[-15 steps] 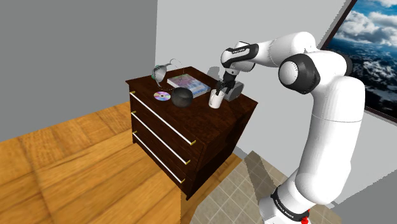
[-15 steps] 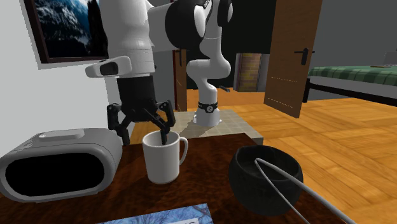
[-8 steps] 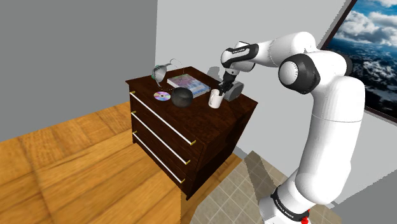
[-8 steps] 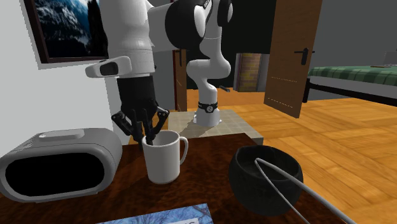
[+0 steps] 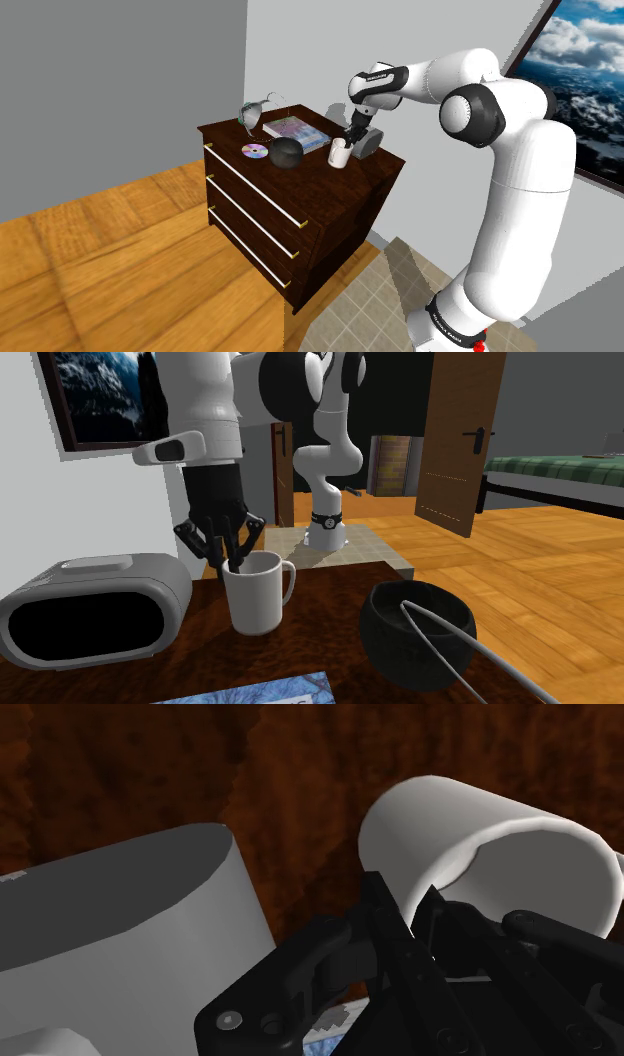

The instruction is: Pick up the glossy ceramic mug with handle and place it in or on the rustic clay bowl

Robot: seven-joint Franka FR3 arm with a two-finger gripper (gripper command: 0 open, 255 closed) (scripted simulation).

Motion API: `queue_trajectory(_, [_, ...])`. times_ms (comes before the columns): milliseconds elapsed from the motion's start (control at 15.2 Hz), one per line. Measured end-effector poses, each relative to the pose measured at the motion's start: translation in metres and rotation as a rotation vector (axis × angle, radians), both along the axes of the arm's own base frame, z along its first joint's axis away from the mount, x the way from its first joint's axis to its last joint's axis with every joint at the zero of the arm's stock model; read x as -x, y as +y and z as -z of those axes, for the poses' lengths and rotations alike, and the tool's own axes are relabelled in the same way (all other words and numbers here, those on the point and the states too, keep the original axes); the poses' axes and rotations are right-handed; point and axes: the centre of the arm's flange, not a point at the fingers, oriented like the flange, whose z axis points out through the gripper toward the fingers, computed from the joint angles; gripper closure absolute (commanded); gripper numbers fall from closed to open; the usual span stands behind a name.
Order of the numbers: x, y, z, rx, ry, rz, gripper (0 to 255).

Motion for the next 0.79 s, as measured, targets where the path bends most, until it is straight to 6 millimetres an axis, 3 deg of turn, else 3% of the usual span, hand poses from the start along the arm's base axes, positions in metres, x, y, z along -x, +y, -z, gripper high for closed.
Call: queue_trajectory(792, [0.000, 0.000, -0.064, 0.000, -0.001, 0.000, 255])
